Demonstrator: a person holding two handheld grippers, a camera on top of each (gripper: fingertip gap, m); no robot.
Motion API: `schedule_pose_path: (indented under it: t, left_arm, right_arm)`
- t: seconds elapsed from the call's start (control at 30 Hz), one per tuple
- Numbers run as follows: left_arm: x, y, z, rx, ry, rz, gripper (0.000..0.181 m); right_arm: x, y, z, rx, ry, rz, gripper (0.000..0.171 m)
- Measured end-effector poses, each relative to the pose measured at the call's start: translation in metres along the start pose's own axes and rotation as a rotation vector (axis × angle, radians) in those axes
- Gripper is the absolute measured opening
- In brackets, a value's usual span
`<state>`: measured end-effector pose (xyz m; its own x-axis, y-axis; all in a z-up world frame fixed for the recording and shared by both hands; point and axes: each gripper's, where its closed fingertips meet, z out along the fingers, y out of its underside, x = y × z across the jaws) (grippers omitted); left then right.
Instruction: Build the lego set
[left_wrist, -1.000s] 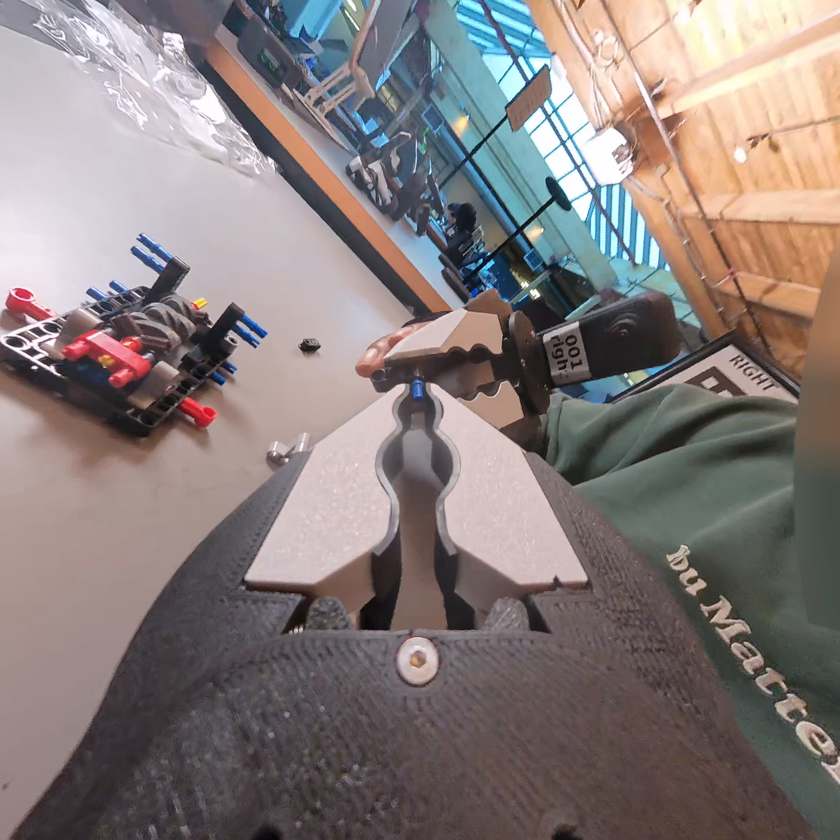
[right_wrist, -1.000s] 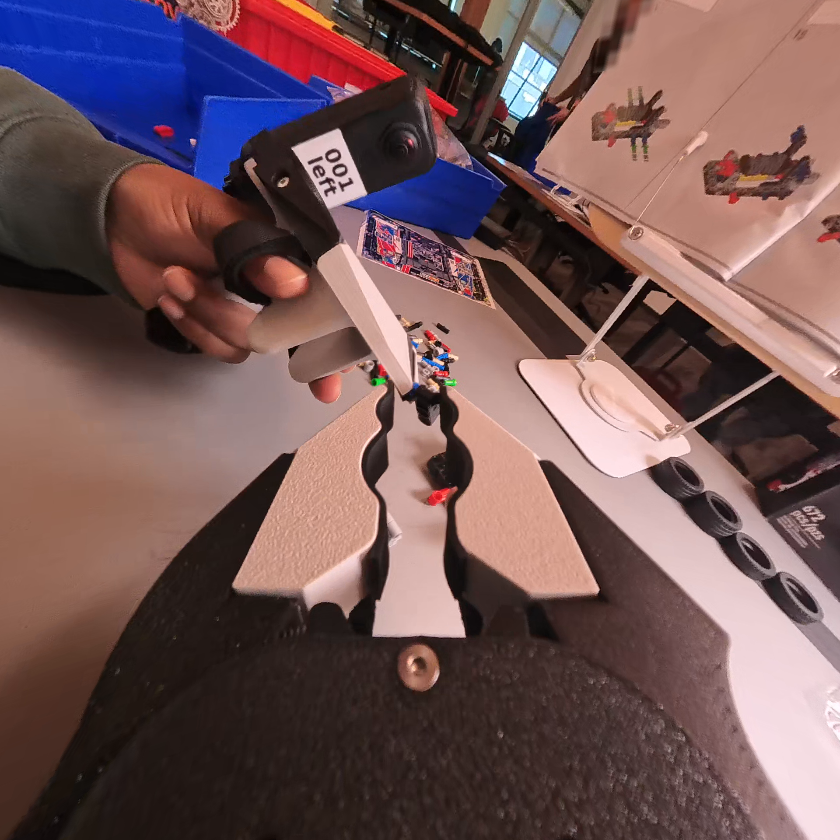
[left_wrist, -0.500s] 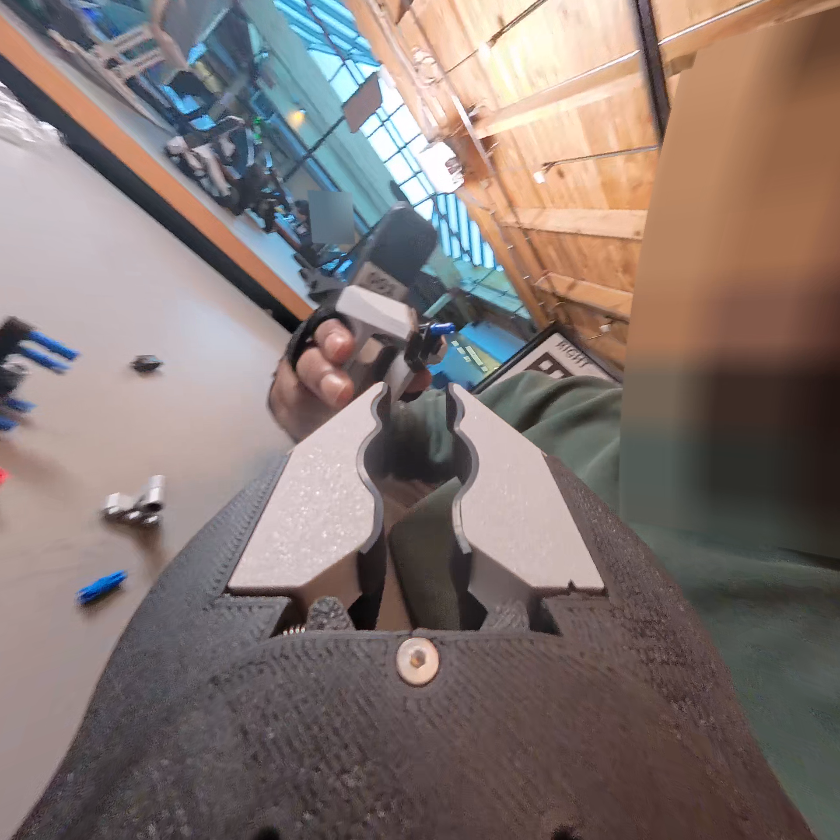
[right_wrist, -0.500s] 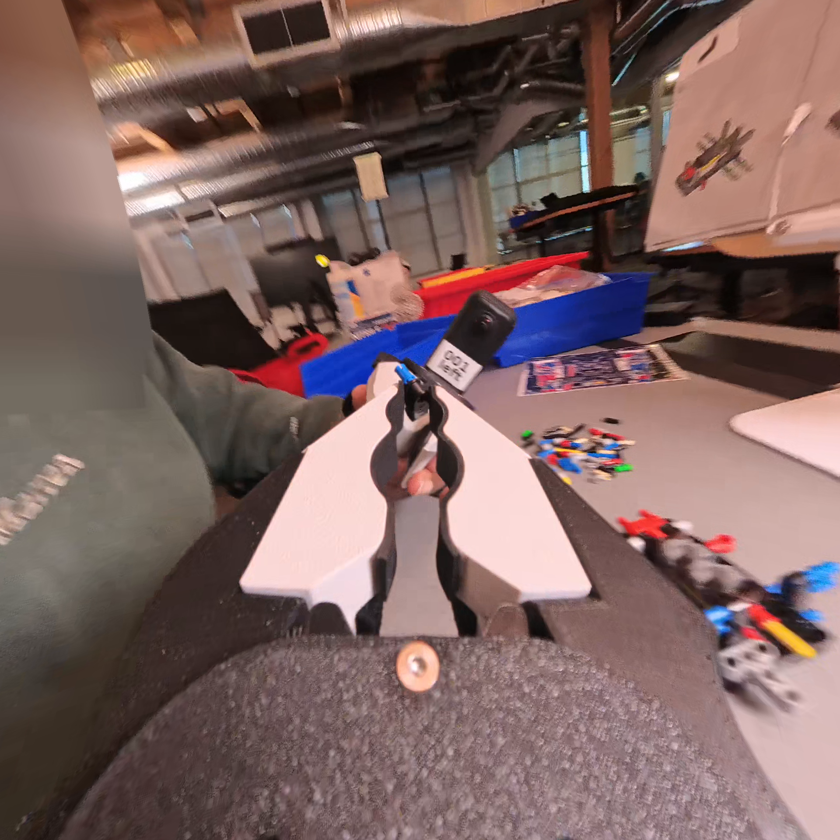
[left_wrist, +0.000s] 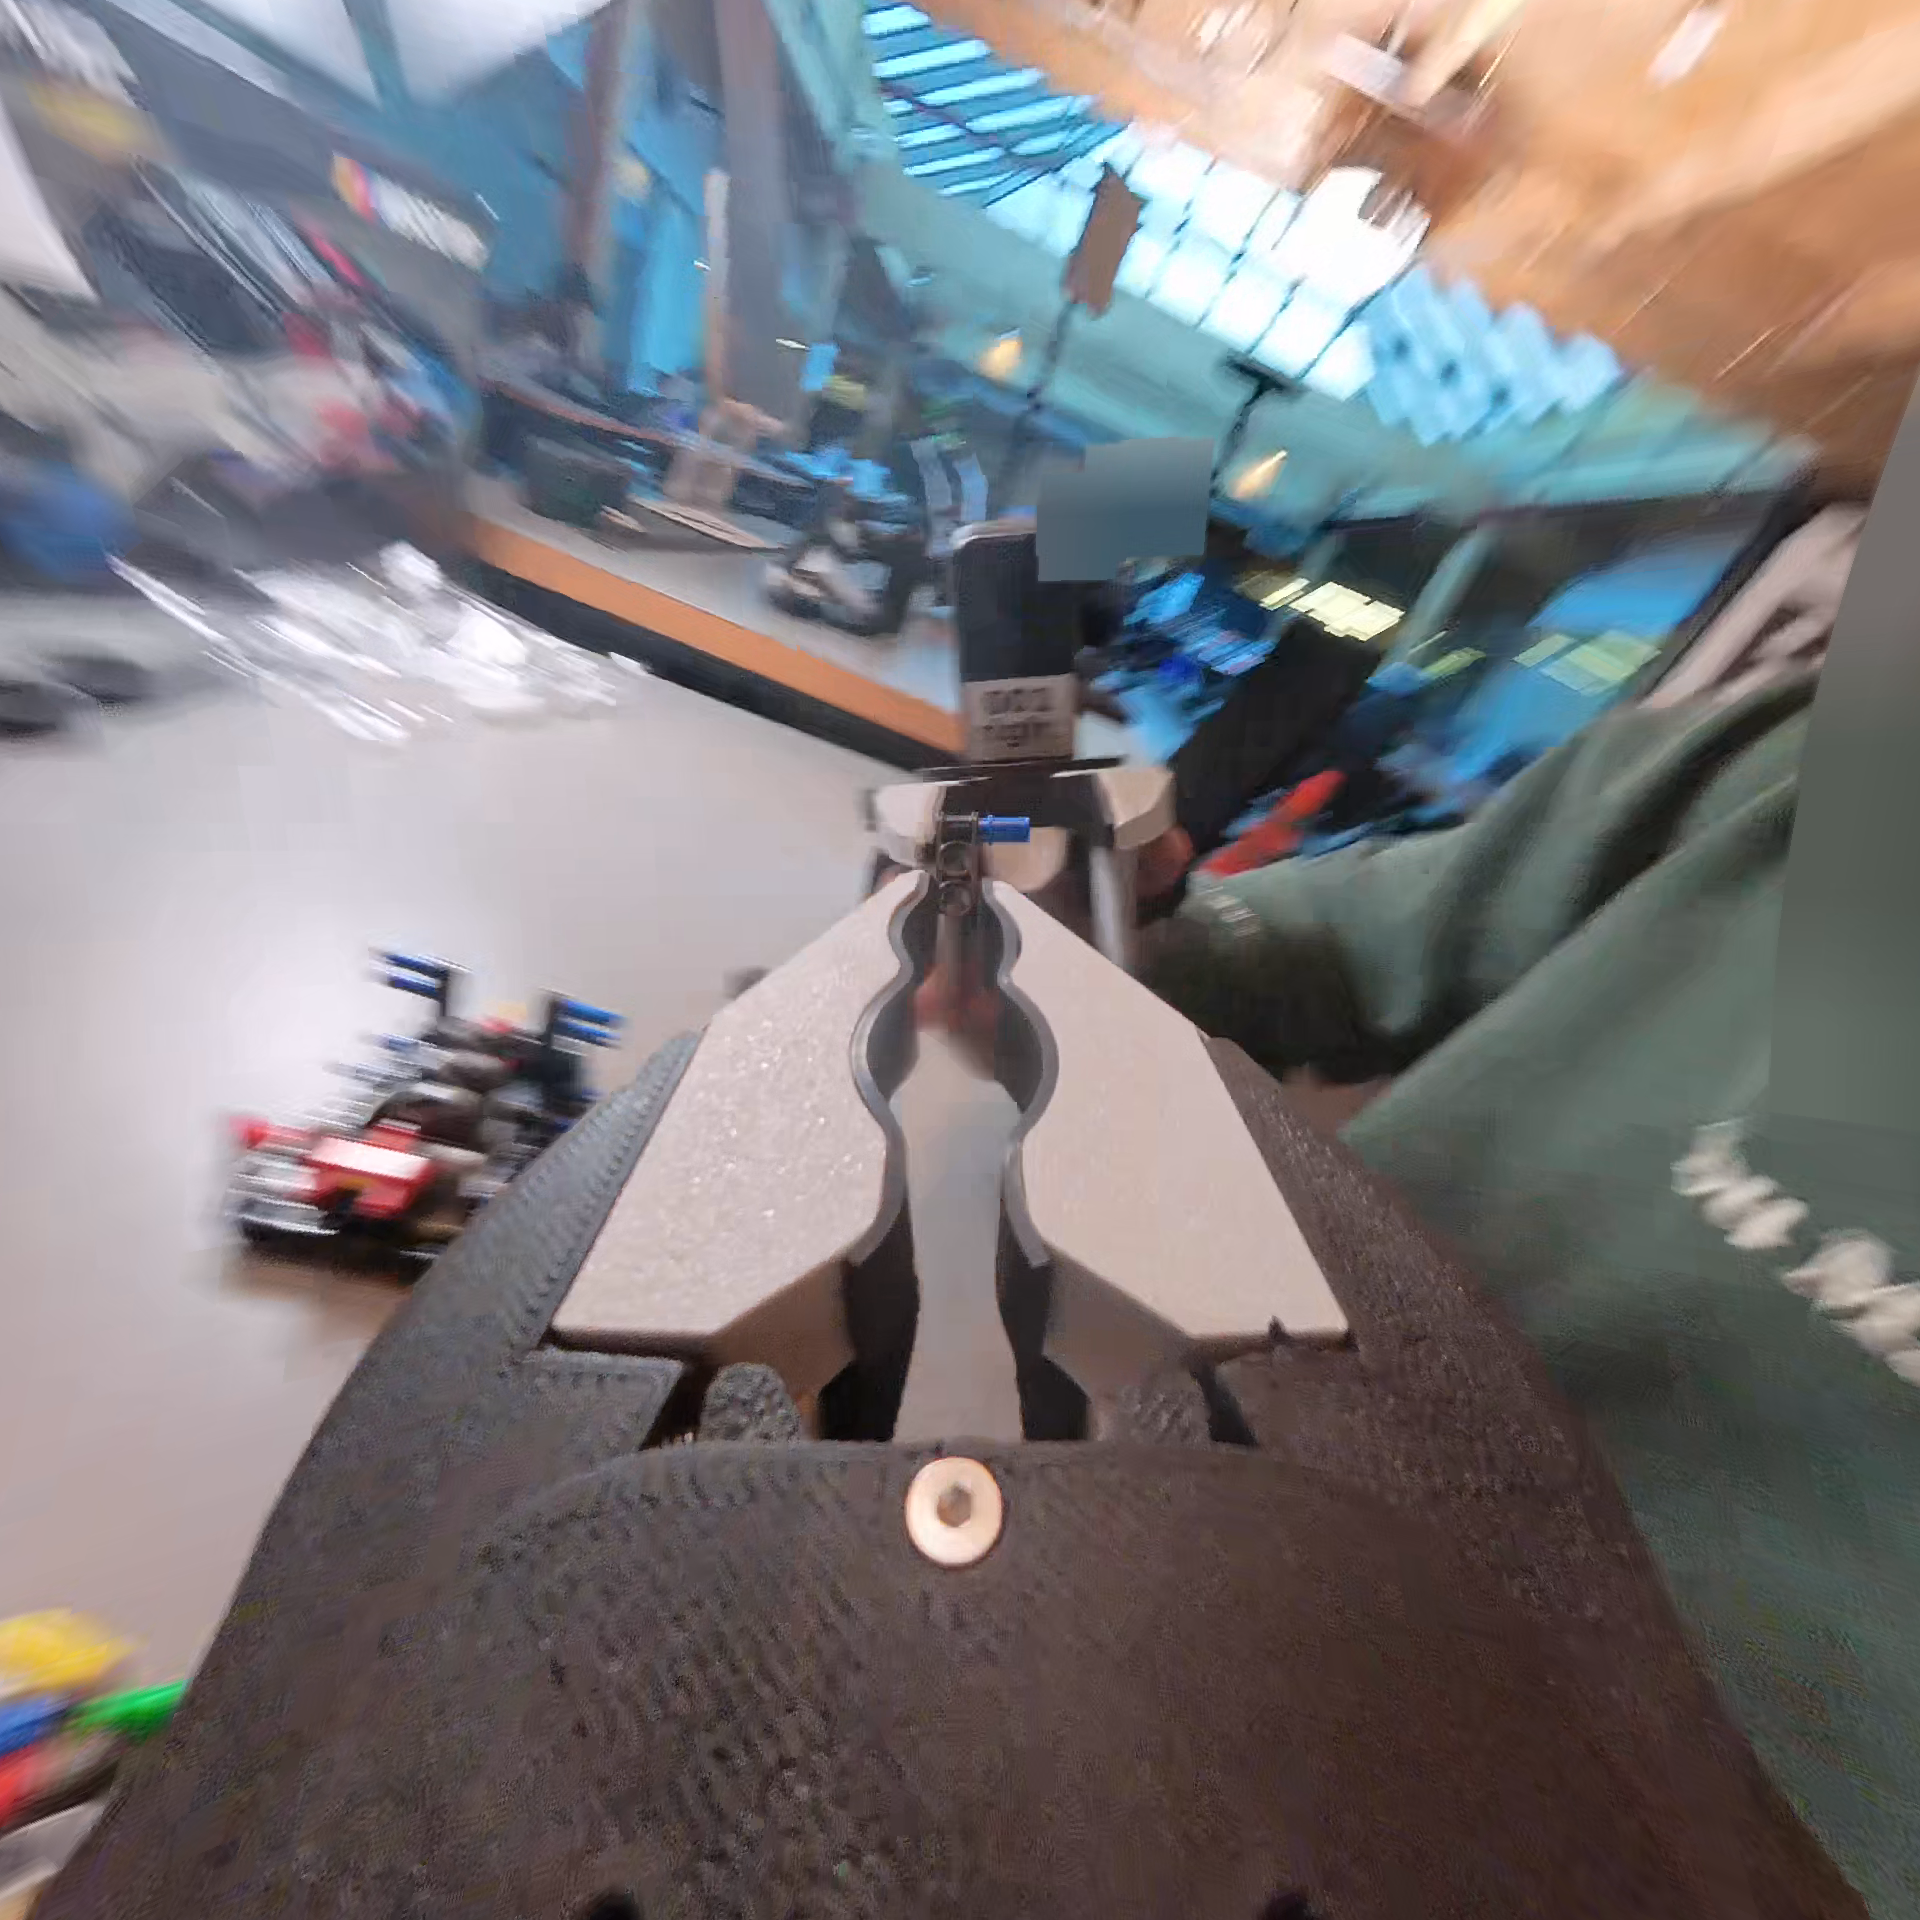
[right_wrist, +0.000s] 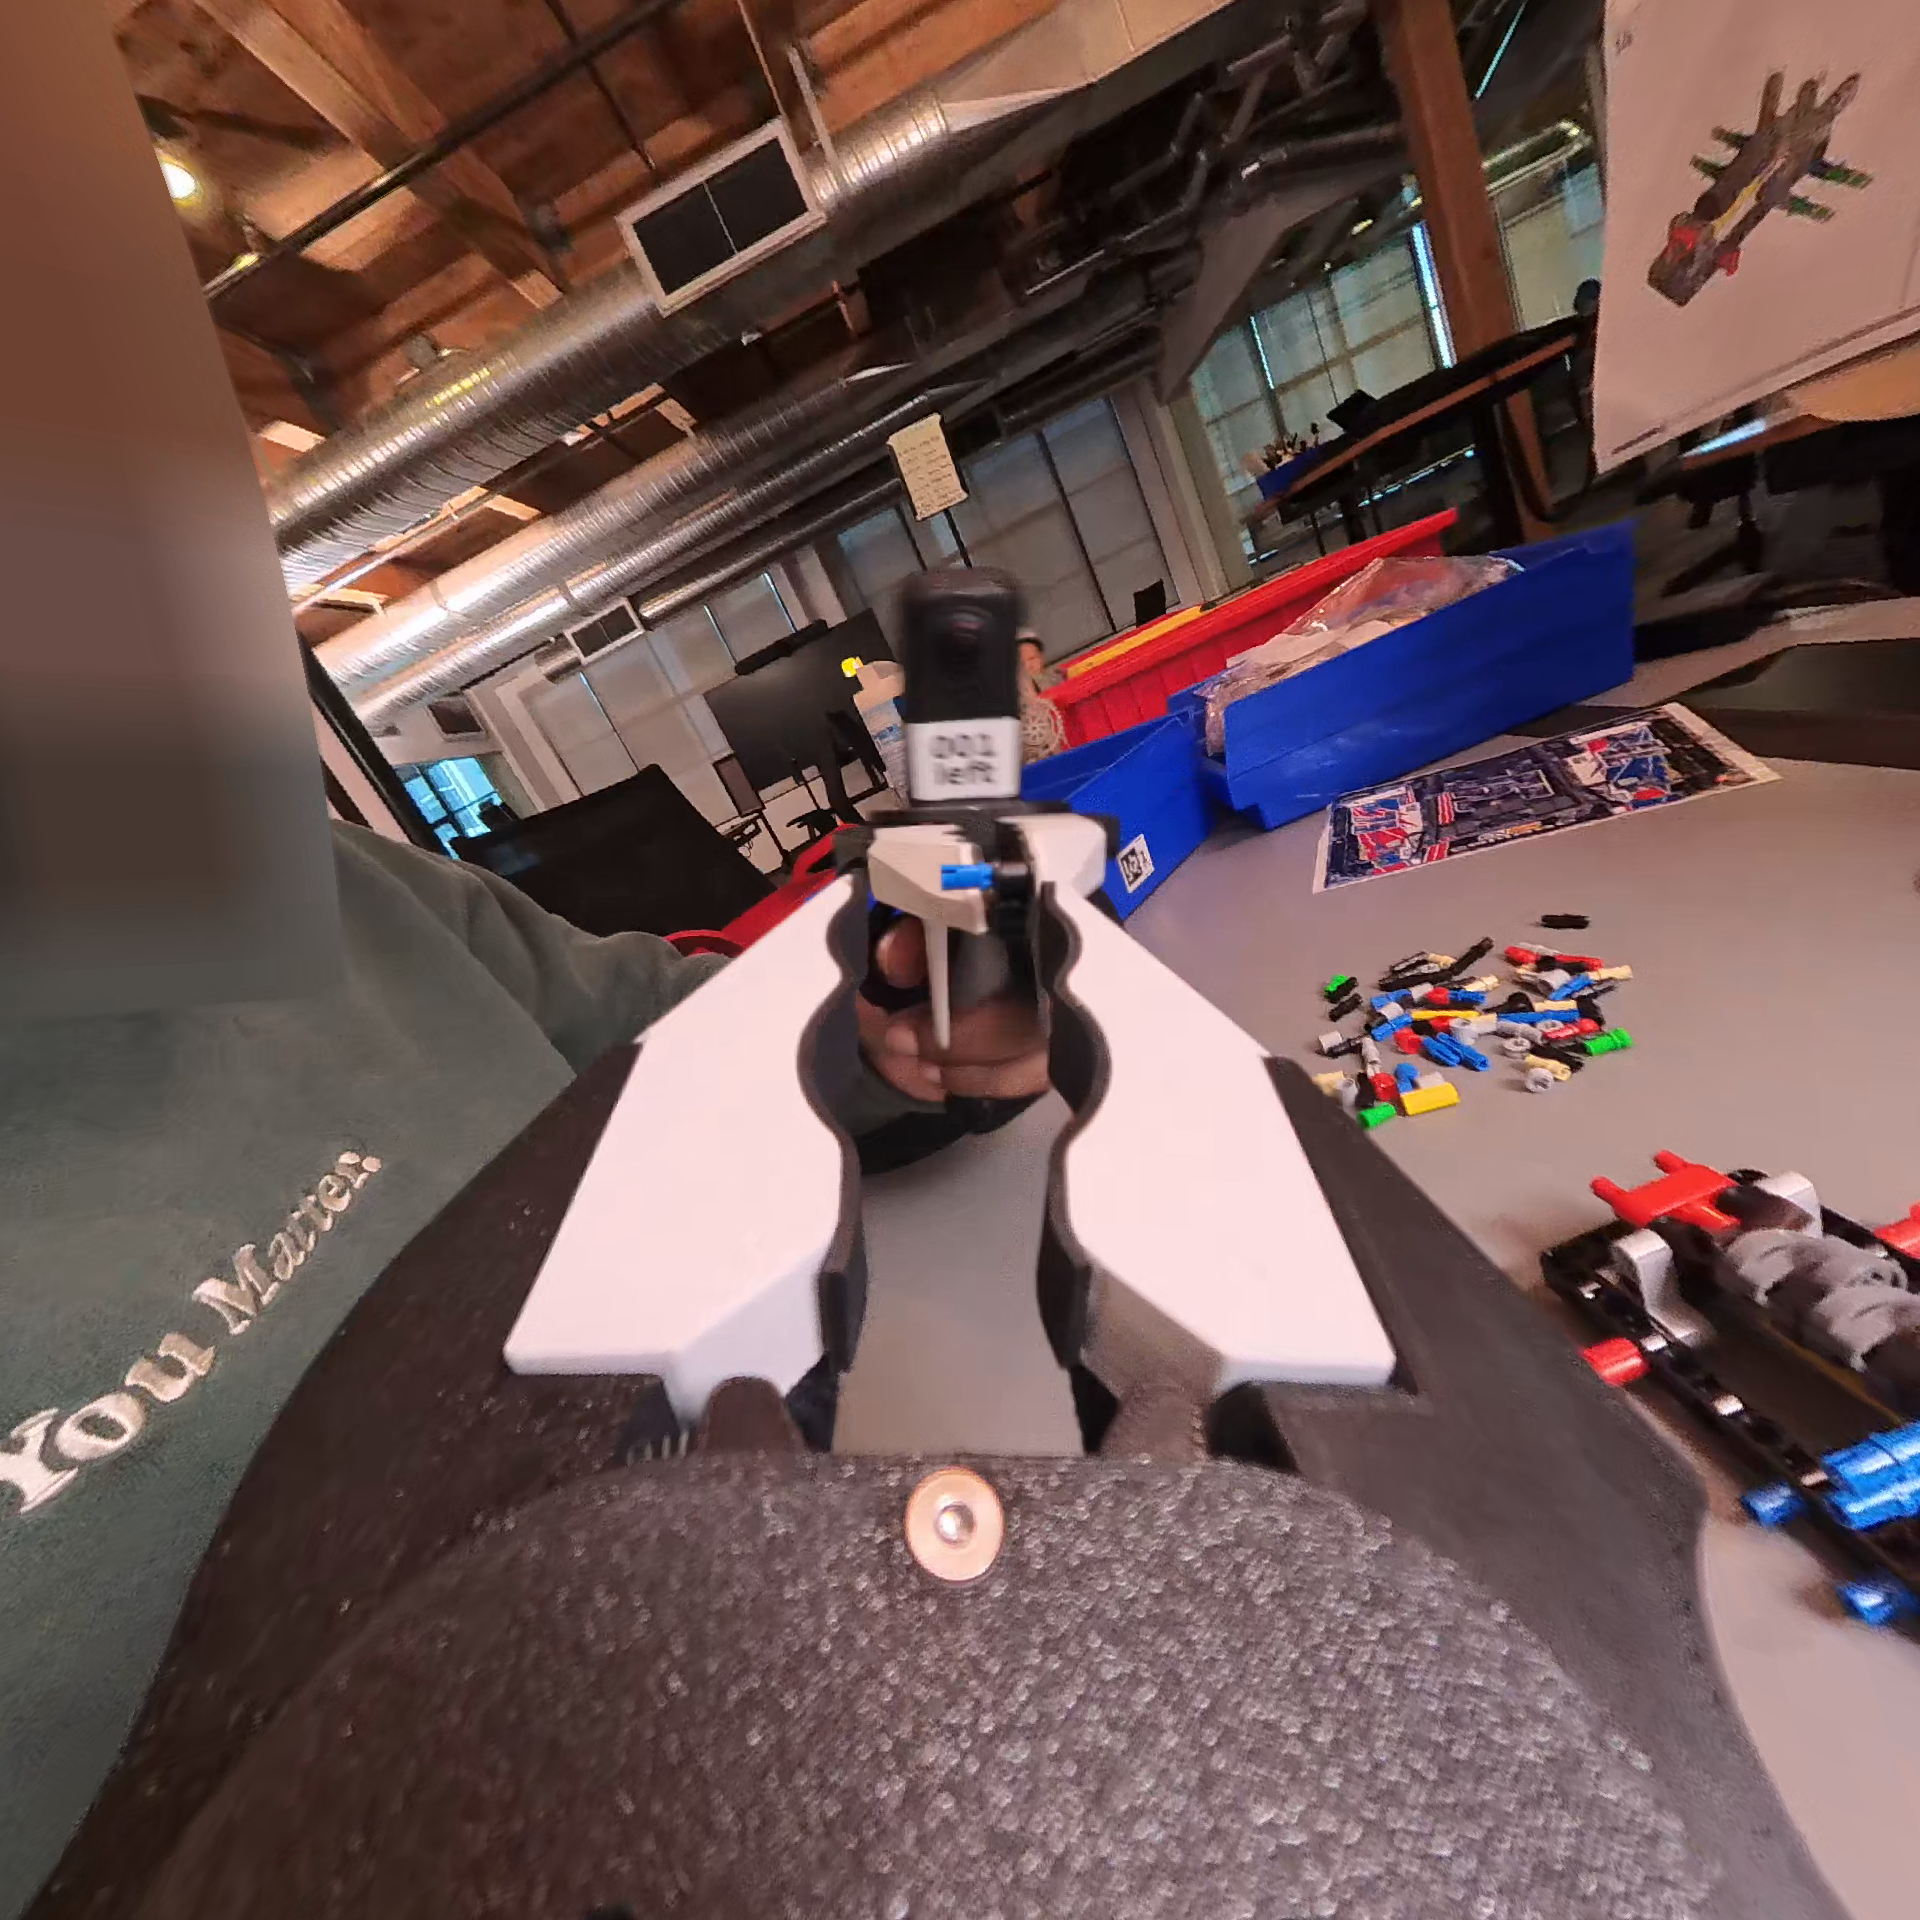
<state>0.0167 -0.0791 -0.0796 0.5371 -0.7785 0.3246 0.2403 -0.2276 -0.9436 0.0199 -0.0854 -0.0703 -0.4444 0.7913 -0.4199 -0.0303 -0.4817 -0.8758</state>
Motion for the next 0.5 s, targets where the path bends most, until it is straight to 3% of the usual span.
schedule_pose_path:
  t: [0.1,0.23,0.33,0.5]
  left_arm:
    - [0.005,-0.008,-0.003,-0.026,-0.108,0.283,0.005]
    - [0.017,0.005,0.002,-0.122,-0.088,0.455,0.005]
    - [0.025,0.009,0.004,-0.146,-0.060,0.513,0.005]
    - [0.032,0.020,0.005,-0.211,0.008,0.516,0.005]
  right_arm:
    - [-0.003,-0.001,0.001,-0.005,0.023,-0.068,0.033]
    - [-0.010,0.004,0.003,-0.058,0.028,-0.240,0.032]
    - [-0.016,0.012,0.001,-0.117,0.022,-0.374,0.019]
    - [-0.021,0.024,-0.003,-0.222,0.023,-0.600,0.020]
